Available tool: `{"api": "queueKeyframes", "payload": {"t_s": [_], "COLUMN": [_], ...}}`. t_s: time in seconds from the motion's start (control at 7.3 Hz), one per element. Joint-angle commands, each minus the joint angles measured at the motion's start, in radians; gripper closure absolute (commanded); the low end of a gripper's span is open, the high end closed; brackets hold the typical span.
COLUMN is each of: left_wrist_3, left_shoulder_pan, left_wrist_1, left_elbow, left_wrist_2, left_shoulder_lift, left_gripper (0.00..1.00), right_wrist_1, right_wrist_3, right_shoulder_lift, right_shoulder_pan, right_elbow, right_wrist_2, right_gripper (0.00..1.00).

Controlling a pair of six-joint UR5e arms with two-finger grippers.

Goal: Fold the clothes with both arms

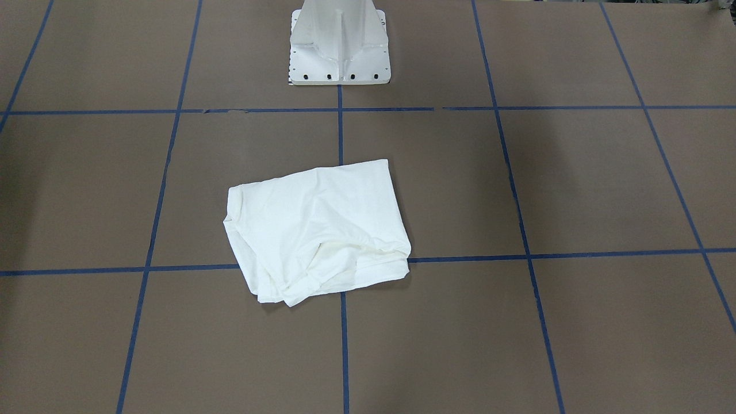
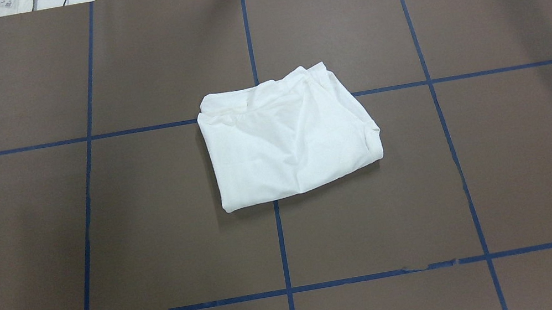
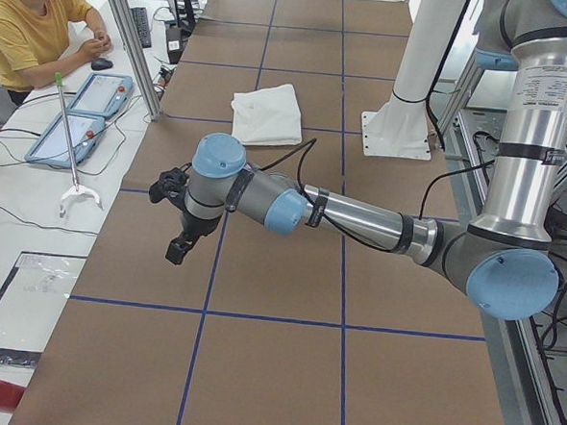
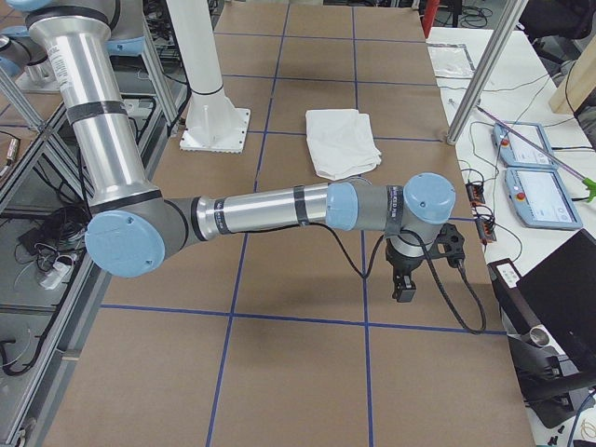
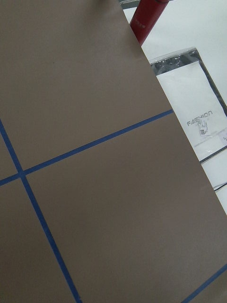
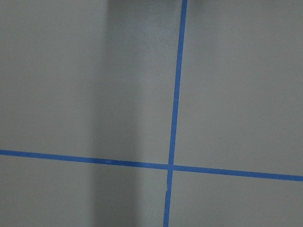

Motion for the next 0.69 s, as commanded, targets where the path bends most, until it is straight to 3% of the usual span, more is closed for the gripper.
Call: {"api": "queueKeyframes", "payload": {"t_s": [0.0,0.27,0.55], "left_wrist_3": [0.003,0.005,-0.003], "left_shoulder_pan": [-0.004,-0.004,-0.013], "left_wrist_1": [0.084,0.067,0.053], "left_elbow": [-0.043,-0.049,-0.073], "left_wrist_2": [-0.07,-0.068,-0.076], "left_shoulder_lift": [0.035,0.095,0.098], "left_gripper": [0.0,0.0,0.0], "right_wrist_1": [0.003,0.004,0.093], "right_wrist_3": [0.0,-0.009,0.002], "right_shoulder_lift": [-0.019,-0.05,-0.062], "right_shoulder_pan": [-0.004,-0.052,-0.075], "right_elbow": [0.001,-0.001,-0.005], "right_wrist_2": [-0.004,-0.01,0.005], "right_gripper": [0.0,0.0,0.0]}}
